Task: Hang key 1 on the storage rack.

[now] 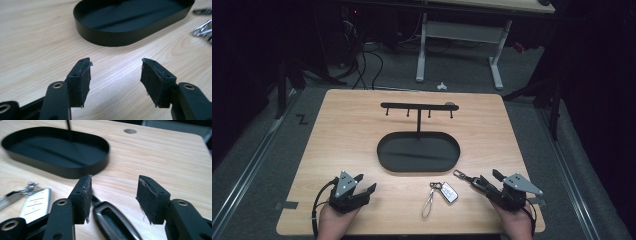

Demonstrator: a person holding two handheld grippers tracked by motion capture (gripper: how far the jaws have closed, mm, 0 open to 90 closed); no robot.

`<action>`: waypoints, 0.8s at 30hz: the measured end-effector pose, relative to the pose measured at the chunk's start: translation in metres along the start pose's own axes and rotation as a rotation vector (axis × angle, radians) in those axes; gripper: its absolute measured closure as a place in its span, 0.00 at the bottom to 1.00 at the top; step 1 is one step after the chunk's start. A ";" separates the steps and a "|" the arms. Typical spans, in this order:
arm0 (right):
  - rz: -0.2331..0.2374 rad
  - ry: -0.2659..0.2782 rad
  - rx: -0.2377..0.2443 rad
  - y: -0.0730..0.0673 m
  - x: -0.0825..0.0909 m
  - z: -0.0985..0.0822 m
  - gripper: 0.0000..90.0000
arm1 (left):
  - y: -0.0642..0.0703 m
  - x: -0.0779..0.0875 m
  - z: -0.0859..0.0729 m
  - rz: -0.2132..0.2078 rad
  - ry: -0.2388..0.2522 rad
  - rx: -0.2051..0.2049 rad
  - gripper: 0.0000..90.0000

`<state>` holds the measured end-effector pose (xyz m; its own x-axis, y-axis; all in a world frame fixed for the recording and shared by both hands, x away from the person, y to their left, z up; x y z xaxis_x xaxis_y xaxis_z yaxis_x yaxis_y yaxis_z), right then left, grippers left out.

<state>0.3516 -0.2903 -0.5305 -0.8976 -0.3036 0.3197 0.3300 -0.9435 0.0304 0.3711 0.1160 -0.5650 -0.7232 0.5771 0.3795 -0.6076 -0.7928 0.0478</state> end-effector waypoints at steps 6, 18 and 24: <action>-0.030 -0.009 -0.040 0.012 0.003 -0.004 0.49 | 0.000 -0.004 -0.001 -0.007 0.003 -0.003 0.45; -0.008 -0.069 -0.046 0.014 -0.001 -0.013 0.51 | -0.005 -0.001 -0.004 0.029 0.002 0.003 0.45; 0.017 -0.097 -0.031 0.011 -0.004 -0.017 0.54 | -0.002 -0.001 -0.005 0.028 -0.018 0.002 0.48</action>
Point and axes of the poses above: each handheld gripper's, and its own axes: x roughly backward along the jaws, z roughly out of its top, y roughly to its right, the point moved 9 cm from there along -x, roughly forward along the jaws, and after that the axes turned 9 degrees about y, right-handed, at the moved point
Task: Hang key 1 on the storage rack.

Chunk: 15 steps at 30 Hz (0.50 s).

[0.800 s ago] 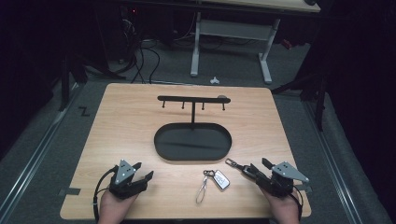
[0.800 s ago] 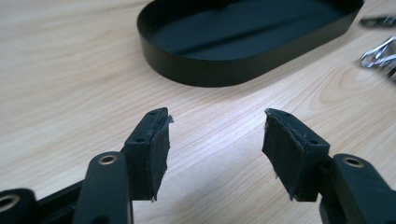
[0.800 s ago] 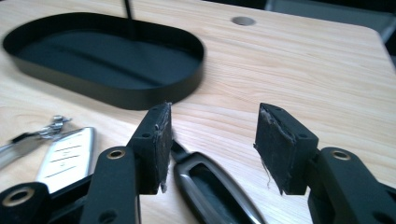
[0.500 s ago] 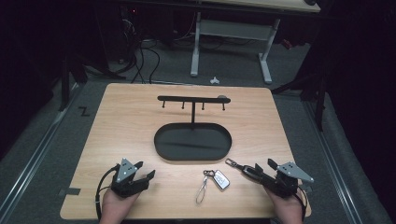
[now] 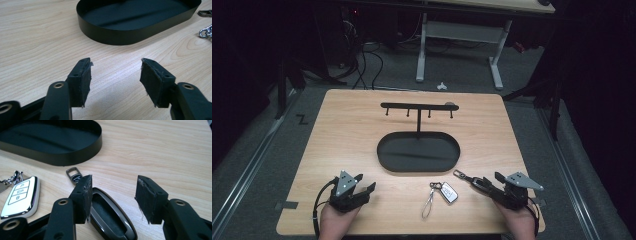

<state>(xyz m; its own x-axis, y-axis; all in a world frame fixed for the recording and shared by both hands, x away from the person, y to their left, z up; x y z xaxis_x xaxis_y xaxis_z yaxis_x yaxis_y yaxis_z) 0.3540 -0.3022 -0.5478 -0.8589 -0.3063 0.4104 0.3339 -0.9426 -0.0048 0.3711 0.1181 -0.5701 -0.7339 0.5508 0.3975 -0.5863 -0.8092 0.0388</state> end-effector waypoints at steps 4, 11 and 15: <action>0.030 -0.023 -0.005 -0.003 -0.001 -0.002 0.56 | 0.003 -0.002 -0.003 -0.005 -0.025 -0.008 0.47; 0.024 -0.047 0.004 0.000 -0.002 -0.007 0.58 | 0.008 -0.005 0.002 -0.053 -0.009 0.010 0.53; 0.009 -0.054 -0.007 0.003 -0.002 -0.008 0.59 | 0.006 -0.006 0.004 -0.053 0.002 0.014 0.54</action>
Point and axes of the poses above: each handheld gripper's, and its own axes: x roughly backward along the jaws, z roughly out of its top, y roughly to its right, the point moved 9 cm from there along -x, roughly forward along the jaws, and after that the axes turned 9 degrees about y, right-handed, at the moved point
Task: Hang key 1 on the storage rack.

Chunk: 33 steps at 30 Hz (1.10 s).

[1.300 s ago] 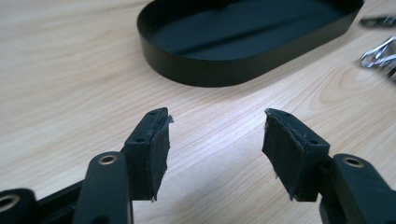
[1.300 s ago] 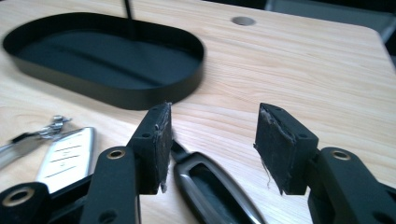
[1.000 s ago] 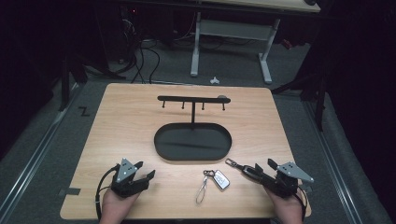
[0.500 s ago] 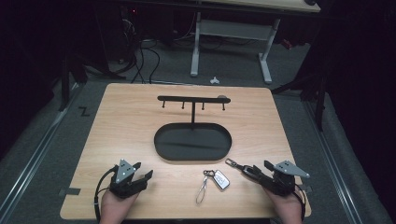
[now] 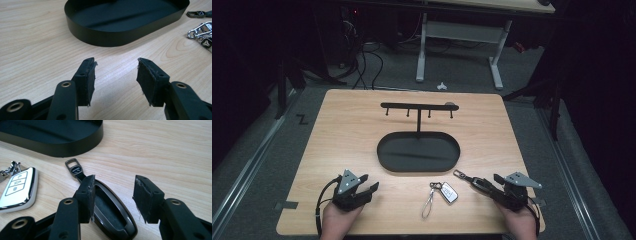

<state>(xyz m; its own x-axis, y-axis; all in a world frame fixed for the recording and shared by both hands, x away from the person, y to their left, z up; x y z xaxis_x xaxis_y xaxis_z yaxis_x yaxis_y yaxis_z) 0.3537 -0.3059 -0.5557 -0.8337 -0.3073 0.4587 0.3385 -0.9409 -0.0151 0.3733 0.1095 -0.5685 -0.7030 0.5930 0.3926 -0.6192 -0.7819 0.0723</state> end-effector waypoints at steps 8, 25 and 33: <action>-0.011 -0.036 -0.005 -0.004 -0.003 0.001 0.59 | -0.004 0.006 0.004 0.005 0.029 0.006 0.47; -0.030 -0.205 -0.013 -0.004 0.002 -0.011 0.55 | -0.010 0.006 0.001 -0.026 0.035 -0.013 0.44; -0.036 -0.330 0.067 -0.001 0.009 -0.015 0.51 | -0.010 0.006 0.002 -0.016 0.040 -0.038 0.44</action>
Point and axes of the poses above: each handheld gripper's, and its own axes: x roughly backward along the jaws, z roughly out of its top, y roughly to its right, the point moved 9 cm from there along -x, roughly forward along the jaws, and after that the axes turned 9 degrees about y, right-handed, at the moved point
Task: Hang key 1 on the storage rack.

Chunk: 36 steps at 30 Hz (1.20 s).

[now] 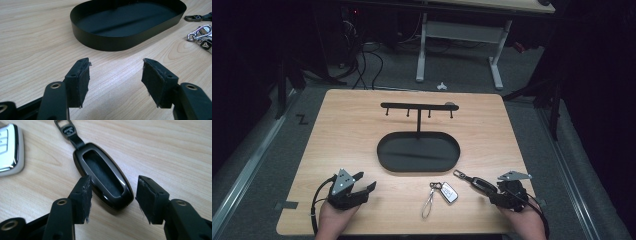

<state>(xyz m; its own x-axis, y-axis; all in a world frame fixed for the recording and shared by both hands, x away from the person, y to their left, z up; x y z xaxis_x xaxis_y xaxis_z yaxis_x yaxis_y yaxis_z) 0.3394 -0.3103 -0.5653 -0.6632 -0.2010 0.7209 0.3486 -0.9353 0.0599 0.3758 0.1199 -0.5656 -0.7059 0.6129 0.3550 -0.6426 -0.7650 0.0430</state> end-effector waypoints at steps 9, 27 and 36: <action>0.029 -0.109 0.007 0.000 0.004 0.005 0.47 | -0.001 0.001 -0.002 0.008 0.000 -0.012 0.42; 0.056 -0.408 0.158 -0.005 0.001 0.027 0.39 | -0.001 -0.001 -0.004 0.002 -0.011 -0.011 0.40; 0.096 -0.481 0.176 -0.013 -0.007 0.035 0.39 | 0.002 -0.001 -0.004 -0.016 -0.011 -0.005 0.40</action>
<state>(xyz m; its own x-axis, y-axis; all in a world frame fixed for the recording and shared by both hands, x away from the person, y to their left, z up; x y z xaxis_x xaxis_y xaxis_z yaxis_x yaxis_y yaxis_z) 0.3622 -0.2862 -0.5470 -0.2582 -0.0887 0.9620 0.5263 -0.8480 0.0631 0.3740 0.1181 -0.5700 -0.6919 0.6232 0.3644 -0.6555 -0.7539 0.0446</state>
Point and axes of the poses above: each handheld gripper's, and its own axes: x roughly backward along the jaws, z roughly out of its top, y roughly to its right, the point moved 9 cm from there along -x, roughly forward along the jaws, and after that the axes turned 9 degrees about y, right-handed, at the moved point
